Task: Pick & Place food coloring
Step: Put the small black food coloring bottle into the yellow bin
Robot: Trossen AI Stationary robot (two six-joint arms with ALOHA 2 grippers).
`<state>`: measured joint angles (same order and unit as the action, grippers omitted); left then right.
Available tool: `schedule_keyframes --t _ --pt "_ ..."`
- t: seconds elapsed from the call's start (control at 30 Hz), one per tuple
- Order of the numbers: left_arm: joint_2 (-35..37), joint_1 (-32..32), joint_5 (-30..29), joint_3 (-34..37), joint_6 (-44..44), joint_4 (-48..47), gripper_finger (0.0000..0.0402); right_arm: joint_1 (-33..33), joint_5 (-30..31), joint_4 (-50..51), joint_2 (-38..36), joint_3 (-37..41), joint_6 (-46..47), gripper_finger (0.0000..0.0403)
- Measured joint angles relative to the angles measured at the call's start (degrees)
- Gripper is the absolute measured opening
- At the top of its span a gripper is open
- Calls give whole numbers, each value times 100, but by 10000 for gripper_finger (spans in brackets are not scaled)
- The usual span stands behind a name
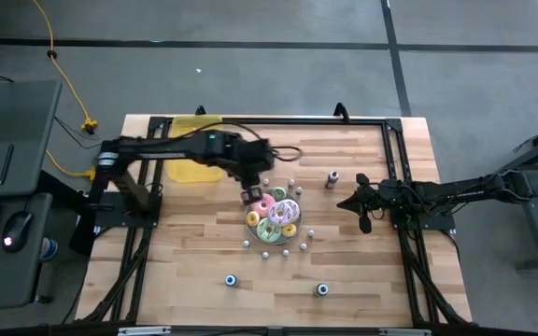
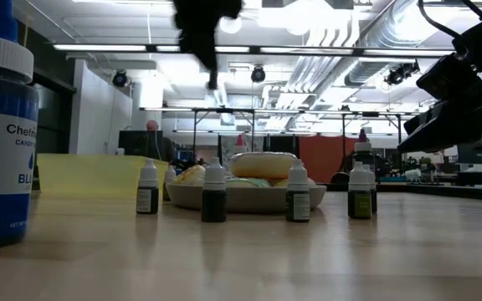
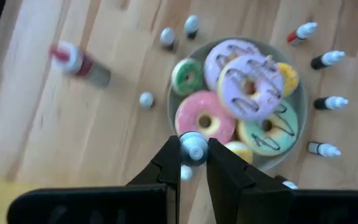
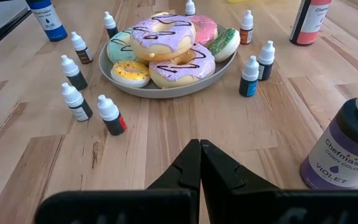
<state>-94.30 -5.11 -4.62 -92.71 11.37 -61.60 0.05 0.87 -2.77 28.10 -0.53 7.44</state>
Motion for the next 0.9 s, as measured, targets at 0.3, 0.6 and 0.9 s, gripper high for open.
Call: schedule_keyframes --t 0.3,0.6,0.9 --pt "1960 -828 98 2895 1142 925 39 -2 2 1 0 2 0 0" --pt "2635 -2176 -197 3886 1249 1224 40 0 2 -1 0 0 0 0" --pt "2317 -3573 -216 4334 983 2224 40 0 1 -1 0 0 0 0"
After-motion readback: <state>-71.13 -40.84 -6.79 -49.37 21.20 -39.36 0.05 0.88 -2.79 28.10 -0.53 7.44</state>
